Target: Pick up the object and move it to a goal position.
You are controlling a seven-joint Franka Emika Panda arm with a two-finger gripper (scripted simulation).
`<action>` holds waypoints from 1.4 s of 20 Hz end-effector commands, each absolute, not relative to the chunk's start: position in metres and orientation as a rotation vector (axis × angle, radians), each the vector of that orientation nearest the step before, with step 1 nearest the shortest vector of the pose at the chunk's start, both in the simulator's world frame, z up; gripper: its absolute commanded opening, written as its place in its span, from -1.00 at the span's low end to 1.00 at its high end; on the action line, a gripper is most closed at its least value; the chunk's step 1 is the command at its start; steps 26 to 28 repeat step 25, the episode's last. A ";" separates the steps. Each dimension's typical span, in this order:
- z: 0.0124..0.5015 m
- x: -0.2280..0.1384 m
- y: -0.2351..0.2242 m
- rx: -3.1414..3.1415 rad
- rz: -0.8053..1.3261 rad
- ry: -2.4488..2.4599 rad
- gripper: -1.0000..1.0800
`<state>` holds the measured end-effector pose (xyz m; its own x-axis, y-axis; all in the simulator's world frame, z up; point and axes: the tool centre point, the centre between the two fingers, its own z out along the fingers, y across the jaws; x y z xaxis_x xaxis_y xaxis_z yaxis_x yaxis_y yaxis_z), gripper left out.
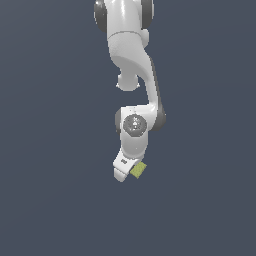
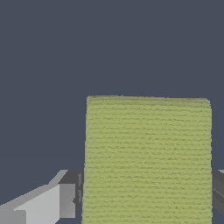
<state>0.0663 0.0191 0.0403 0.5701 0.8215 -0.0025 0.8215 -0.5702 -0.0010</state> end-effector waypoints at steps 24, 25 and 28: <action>0.145 0.009 0.225 2.782 0.000 1.460 -1.00; 0.146 0.009 0.225 2.782 0.000 1.460 -1.00; 0.146 0.009 0.225 2.782 0.000 1.460 -1.00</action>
